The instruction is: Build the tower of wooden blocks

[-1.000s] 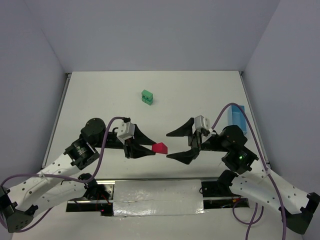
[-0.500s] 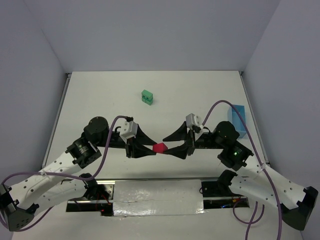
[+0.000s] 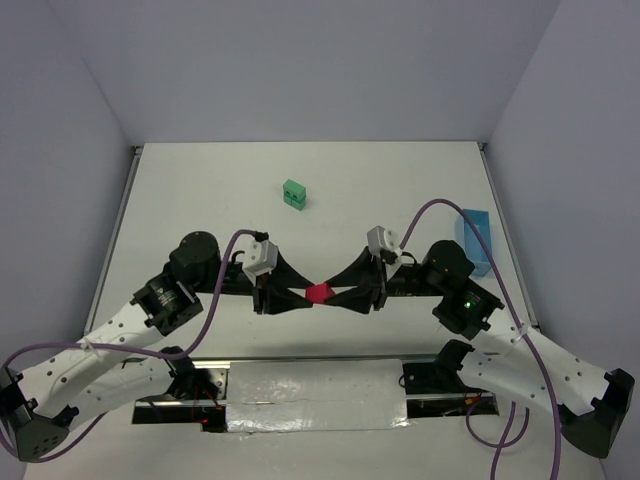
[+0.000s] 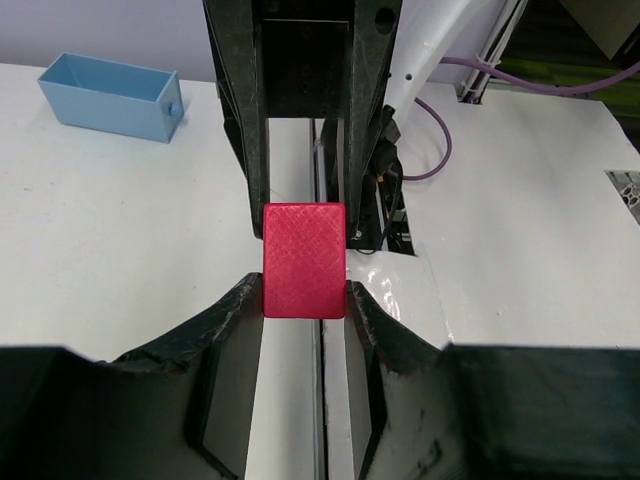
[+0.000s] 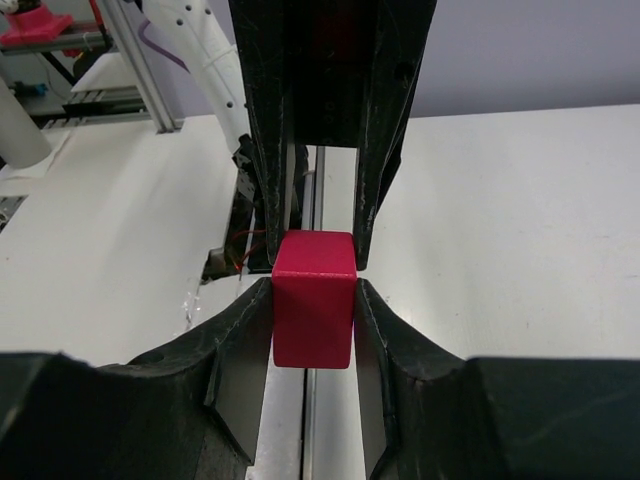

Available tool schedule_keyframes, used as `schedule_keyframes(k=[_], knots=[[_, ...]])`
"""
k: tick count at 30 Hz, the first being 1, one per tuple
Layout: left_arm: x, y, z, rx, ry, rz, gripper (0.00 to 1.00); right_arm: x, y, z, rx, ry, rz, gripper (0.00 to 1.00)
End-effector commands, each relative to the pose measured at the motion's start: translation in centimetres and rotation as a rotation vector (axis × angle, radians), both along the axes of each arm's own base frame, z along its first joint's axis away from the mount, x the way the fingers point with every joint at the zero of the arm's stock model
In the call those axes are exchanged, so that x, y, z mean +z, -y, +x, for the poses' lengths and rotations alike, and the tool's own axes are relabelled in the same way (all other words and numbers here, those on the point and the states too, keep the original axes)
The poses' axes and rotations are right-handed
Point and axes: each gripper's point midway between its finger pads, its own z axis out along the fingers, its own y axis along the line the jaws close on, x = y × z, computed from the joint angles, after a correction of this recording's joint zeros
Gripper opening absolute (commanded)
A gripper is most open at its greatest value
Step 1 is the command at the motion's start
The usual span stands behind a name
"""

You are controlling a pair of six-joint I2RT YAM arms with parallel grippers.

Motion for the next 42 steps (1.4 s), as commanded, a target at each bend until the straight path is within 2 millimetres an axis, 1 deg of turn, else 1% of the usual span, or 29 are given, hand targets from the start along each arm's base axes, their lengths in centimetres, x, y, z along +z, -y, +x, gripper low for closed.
schedule_keyframes(k=[1, 3, 4, 6, 7, 9, 10, 12, 13, 14, 16, 17, 18, 19, 20, 22, 23, 24, 25, 26, 27, 28, 30, 31, 32, 34, 39, 40, 42], knots=[[2.7, 0.0, 0.8, 0.047, 0.054, -0.05, 0.37, 2.3, 0.0, 0.0, -0.004, 0.064, 0.054, 0.18], [2.9, -0.2, 2.1, 0.134, 0.042, -0.046, 0.62, 1.9, 0.0, 0.9, -0.058, 0.063, 0.049, 0.15], [2.4, -0.5, 2.6, 0.173, 0.022, -0.025, 0.99, 1.8, 0.0, 1.4, -0.083, 0.066, 0.046, 0.11], [2.3, -1.6, 4.7, 0.326, -0.001, 0.007, 0.99, 1.1, 0.2, 3.5, -0.189, 0.062, 0.027, 0.04], [1.2, -2.4, 5.2, 0.381, -0.037, 0.061, 1.0, 0.8, 0.5, 4.6, -0.235, 0.059, 0.021, 0.03], [1.1, -4.1, 6.0, 0.497, -0.057, 0.089, 1.0, 0.2, 0.5, 6.7, -0.299, 0.031, 0.011, 0.03], [0.8, -5.7, 7.5, 0.625, -0.061, 0.111, 1.0, 0.0, 1.0, 8.1, -0.338, 0.022, 0.01, 0.01], [0.4, -8.6, 7.8, 0.769, -0.099, 0.151, 1.0, -0.5, 0.7, 10.3, -0.382, 0.009, 0.005, 0.0], [0.3, -11.3, 9.4, 0.945, -0.096, 0.165, 1.0, -0.7, 0.7, 11.3, -0.405, 0.002, 0.0, 0.0], [0.3, -13.3, 9.2, 1.028, -0.119, 0.172, 1.0, -2.0, 0.4, 13.0, -0.429, -0.021, -0.035, 0.0], [0.5, -16.6, 9.9, 1.199, -0.108, 0.182, 1.0, -1.3, -0.2, 15.0, -0.457, -0.006, -0.041, 0.0], [0.5, -17.5, 9.7, 1.23, -0.102, 0.179, 1.0, -2.6, -0.8, 16.5, -0.472, -0.03, -0.076, 0.0], [0.0, -18.1, 9.7, 1.251, -0.094, 0.198, 1.0, -1.4, -1.0, 17.9, -0.498, -0.011, -0.066, 0.0], [-1.3, -18.6, 9.8, 1.27, -0.082, 0.233, 1.0, -3.1, -1.7, 19.5, -0.507, -0.042, -0.108, 0.0], [-1.6, -18.9, 9.6, 1.272, -0.074, 0.228, 1.0, -2.1, -1.8, 21.0, -0.525, -0.031, -0.101, 0.0], [-2.7, -18.9, 9.7, 1.273, -0.069, 0.224, 0.99, -2.7, -2.5, 22.9, -0.532, -0.049, -0.124, 0.0], [-4.2, -18.6, 9.5, 1.253, -0.082, 0.235, 1.0, -4.5, -3.1, 24.3, -0.524, -0.083, -0.16, 0.0], [-4.6, -18.2, 9.4, 1.235, -0.084, 0.234, 1.0, -3.7, -3.3, 25.5, -0.531, -0.076, -0.15, 0.0], [-4.7, -17.9, 9.2, 1.209, -0.079, 0.236, 1.0, -5.8, -3.8, 26.8, -0.526, -0.075, -0.194, 0.0], [-4.5, -17.8, 9.0, 1.193, -0.08, 0.239, 1.0, -5.0, -4.1, 27.9, -0.536, -0.058, -0.186, 0.0], [-4.5, -17.8, 9.0, 1.196, -0.079, 0.239, 1.0, -5.4, -4.2, 29.0, -0.553, -0.058, -0.195, 0.0], [-4.8, -17.7, 9.1, 1.193, -0.072, 0.242, 1.0, -7.4, -4.5, 30.2, -0.566, -0.082, -0.228, 0.0], [-5.1, -17.5, 9.1, 1.178, -0.07, 0.252, 1.0, -7.1, -5.0, 32.2, -0.6, -0.067, -0.226, 0.0], [-5.3, -17.3, 9.0, 1.168, -0.075, 0.256, 1.0, -8.6, -5.2, 33.2, -0.61, -0.082, -0.247, 0.0], [-5.6, -17.1, 8.9, 1.155, -0.081, 0.271, 0.99, -8.1, -5.4, 34.2, -0.626, -0.07, -0.238, 0.0], [-6.0, -16.3, 8.8, 1.108, -0.081, 0.286, 1.0, -9.1, -5.5, 35.6, -0.664, -0.065, -0.251, 0.0], [-6.2, -15.8, 8.6, 1.076, -0.082, 0.295, 1.0, -9.4, -5.6, 38.2, -0.71, -0.017, -0.261, 0.0], [-6.2, -15.7, 8.5, 1.07, -0.08, 0.29, 1.0, -10.7, -5.7, 38.7, -0.701, -0.028, -0.279, 0.0], [-6.1, -15.6, 8.5, 1.062, -0.076, 0.284, 0.99, -11.0, -5.8, 39.6, -0.697, -0.034, -0.288, 0.0]])
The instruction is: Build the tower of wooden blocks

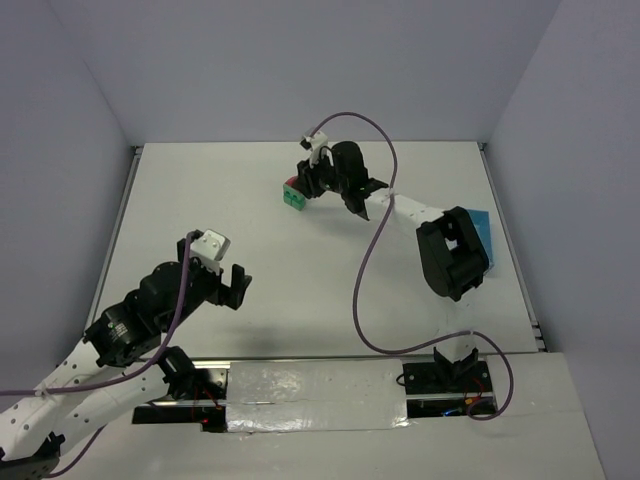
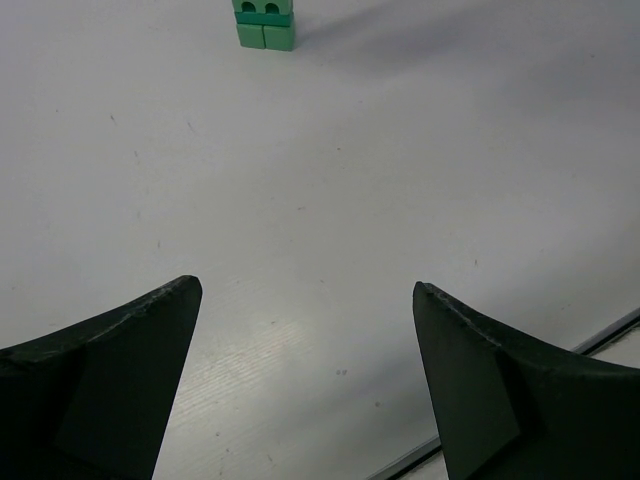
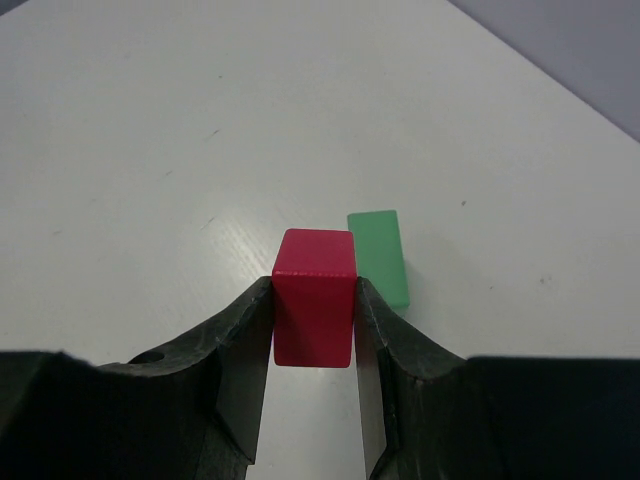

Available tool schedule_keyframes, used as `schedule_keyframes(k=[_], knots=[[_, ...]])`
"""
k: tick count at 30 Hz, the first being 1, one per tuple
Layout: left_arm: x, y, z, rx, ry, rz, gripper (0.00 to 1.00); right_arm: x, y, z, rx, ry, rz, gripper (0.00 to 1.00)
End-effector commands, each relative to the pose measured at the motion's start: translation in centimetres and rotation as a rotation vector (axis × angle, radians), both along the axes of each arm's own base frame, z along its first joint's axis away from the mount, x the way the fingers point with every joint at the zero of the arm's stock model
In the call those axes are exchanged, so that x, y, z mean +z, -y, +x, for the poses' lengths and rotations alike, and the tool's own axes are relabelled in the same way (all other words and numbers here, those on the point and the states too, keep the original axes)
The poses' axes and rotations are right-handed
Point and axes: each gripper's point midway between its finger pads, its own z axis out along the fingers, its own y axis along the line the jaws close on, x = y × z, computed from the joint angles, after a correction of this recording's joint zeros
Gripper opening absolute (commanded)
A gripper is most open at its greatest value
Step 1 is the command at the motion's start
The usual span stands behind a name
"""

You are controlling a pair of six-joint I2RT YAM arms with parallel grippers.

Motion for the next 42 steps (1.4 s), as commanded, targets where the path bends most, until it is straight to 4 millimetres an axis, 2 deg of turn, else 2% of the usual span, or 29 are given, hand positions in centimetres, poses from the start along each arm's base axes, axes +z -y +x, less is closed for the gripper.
schedule_keyframes(k=[1, 3, 10, 16, 21, 33, 42], knots=[[1.1, 0.7, 0.0, -0.038, 0.043, -0.034, 1.0, 1.9, 0.1, 3.2, -0.017, 0.081, 0.01, 0.0], [1.0, 0.9, 0.0, -0.048, 0.041, -0.032, 1.0, 0.4, -0.2, 3.5, 0.009, 0.054, 0.01, 0.0], [0.6, 1.2, -0.1, -0.067, 0.029, -0.024, 1.0, 0.8, -0.3, 5.0, 0.013, 0.088, 0.001, 0.02], [0.6, 1.3, -0.1, -0.07, 0.029, -0.024, 0.99, -0.7, -0.6, 5.9, 0.027, 0.063, -0.049, 0.04], [0.6, 1.3, -0.2, -0.074, 0.032, -0.026, 0.99, -1.7, -0.6, 5.7, 0.044, 0.052, -0.066, 0.06], [0.4, 1.5, -0.1, -0.081, 0.026, -0.023, 1.0, -2.1, -0.9, 5.4, 0.079, 0.046, -0.073, 0.18], [0.5, 1.5, -0.2, -0.086, 0.025, -0.024, 0.99, -2.3, -1.3, 5.5, 0.1, 0.033, -0.084, 0.21]])
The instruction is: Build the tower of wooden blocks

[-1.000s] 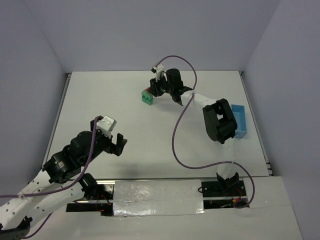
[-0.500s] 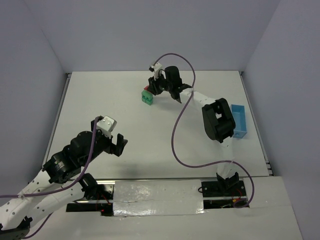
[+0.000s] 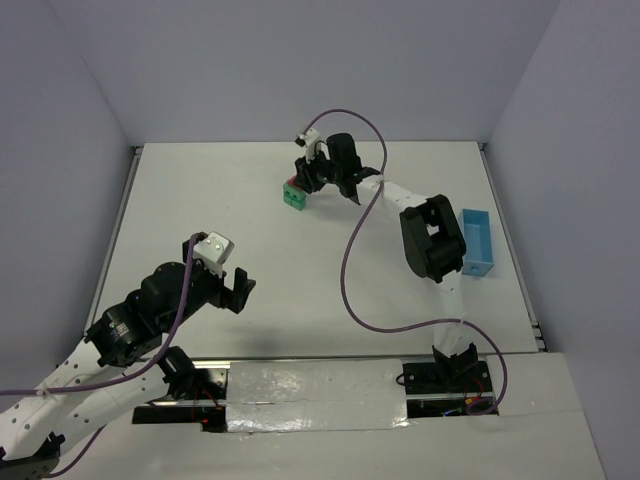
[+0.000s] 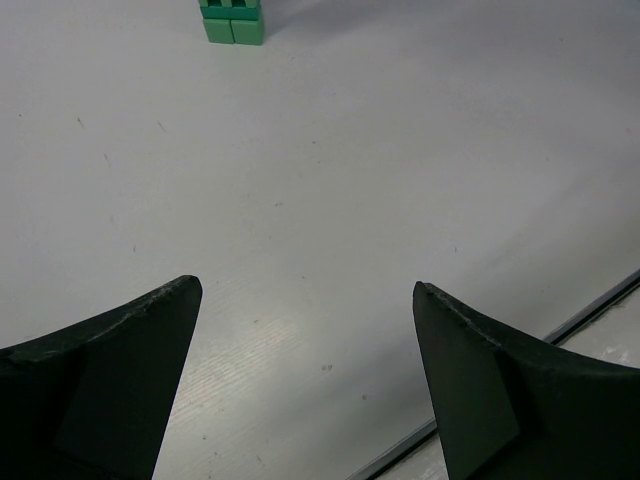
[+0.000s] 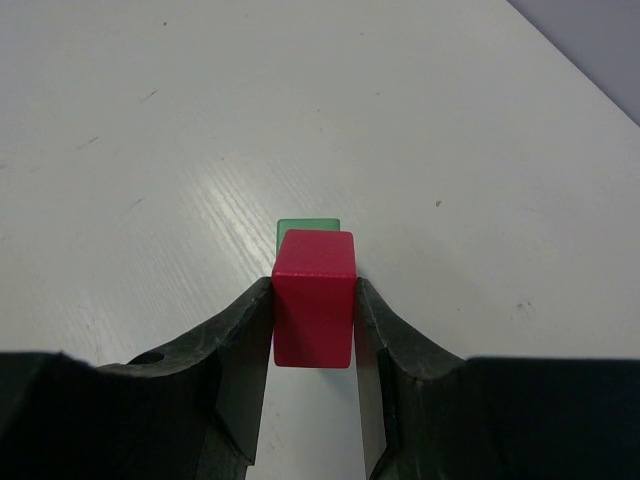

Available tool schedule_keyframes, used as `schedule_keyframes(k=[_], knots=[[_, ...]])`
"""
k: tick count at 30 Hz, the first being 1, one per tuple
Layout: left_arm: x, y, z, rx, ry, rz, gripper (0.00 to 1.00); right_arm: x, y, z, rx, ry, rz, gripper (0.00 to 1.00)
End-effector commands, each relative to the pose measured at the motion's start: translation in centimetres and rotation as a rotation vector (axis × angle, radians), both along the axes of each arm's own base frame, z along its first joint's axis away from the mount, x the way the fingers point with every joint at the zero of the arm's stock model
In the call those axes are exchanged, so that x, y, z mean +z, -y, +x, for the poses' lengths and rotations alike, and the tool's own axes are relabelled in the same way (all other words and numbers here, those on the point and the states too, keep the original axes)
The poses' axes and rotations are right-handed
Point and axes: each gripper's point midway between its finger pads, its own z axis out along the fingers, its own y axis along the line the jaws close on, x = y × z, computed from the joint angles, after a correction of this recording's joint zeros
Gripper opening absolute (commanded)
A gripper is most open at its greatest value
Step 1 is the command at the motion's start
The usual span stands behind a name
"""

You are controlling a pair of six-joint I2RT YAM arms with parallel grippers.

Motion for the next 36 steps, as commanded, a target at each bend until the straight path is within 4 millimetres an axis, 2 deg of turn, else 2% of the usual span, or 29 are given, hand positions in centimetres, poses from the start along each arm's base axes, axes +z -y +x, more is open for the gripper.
schedule_keyframes(k=[1, 36], knots=[[0.83, 0.51, 0.37, -0.019, 0.041, -0.017, 1.0, 1.92, -0.57, 0.6, 0.027, 0.044, 0.016, 0.21], [0.94, 0.76, 0.2, -0.037, 0.043, -0.025, 1.0, 1.89, -1.15, 1.12, 0.038, 0.037, 0.002, 0.39]])
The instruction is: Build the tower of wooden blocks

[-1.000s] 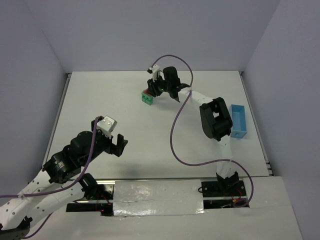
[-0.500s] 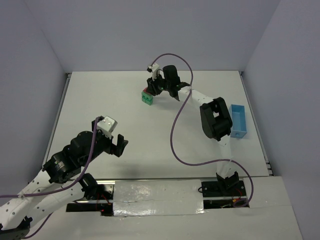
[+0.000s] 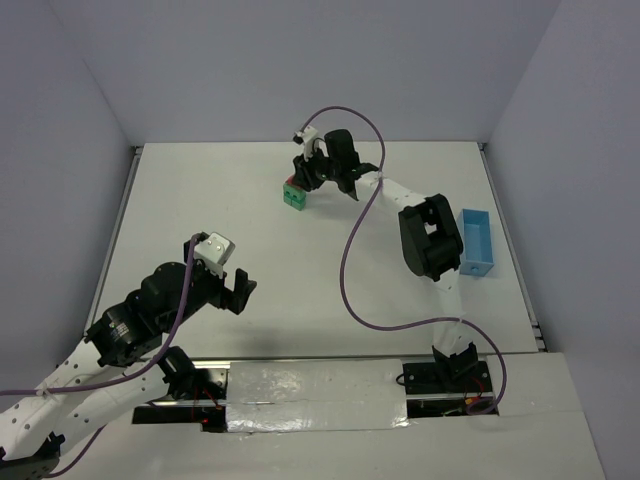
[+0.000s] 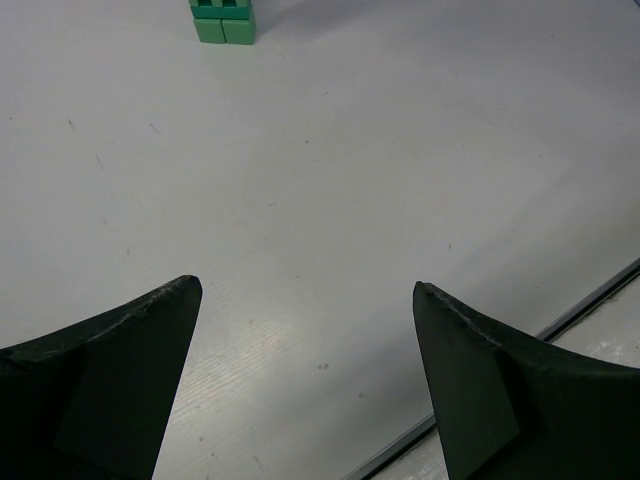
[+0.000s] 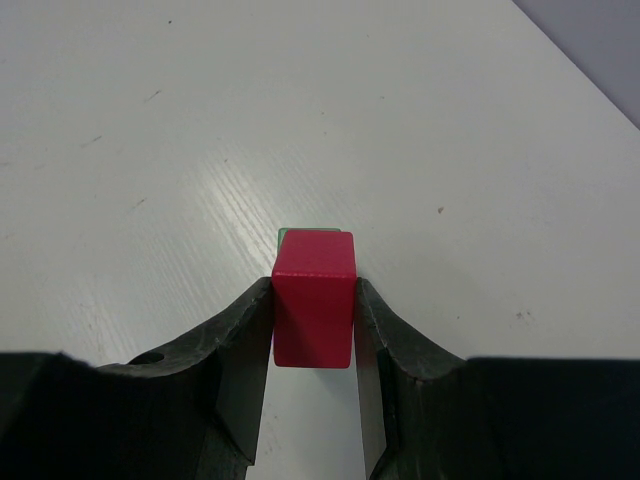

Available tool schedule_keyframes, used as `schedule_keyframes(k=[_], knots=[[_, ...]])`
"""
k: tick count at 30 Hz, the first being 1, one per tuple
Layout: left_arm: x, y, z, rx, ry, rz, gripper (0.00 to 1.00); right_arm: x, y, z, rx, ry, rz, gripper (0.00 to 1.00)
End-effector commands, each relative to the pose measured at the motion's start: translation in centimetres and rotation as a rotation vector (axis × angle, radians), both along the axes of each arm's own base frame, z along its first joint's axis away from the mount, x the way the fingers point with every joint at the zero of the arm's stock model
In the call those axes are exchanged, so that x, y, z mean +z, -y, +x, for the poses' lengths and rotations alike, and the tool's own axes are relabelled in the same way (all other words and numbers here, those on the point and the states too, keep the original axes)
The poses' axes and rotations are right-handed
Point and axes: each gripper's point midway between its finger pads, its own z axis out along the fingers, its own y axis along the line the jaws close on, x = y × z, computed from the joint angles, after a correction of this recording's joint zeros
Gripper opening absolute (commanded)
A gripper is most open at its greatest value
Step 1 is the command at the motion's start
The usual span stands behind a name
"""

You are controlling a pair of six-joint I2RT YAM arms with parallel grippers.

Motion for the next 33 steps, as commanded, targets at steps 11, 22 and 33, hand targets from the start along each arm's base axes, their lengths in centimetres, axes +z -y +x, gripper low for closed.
schedule_keyframes(k=[11, 22, 33], knots=[[0.85, 0.59, 0.37, -0.024, 0.044, -0.019, 1.0, 1.49, -0.93, 0.78, 0.022, 0.043, 0.009, 0.43], [0.77, 0.75, 0.3, -0.033, 0.042, -0.019, 0.99, 1.37, -0.96, 0.87, 0.024, 0.041, 0.003, 0.47], [0.77, 0.83, 0.24, -0.039, 0.041, -0.019, 0.99, 1.27, -1.03, 0.72, 0.022, 0.043, -0.003, 0.49]])
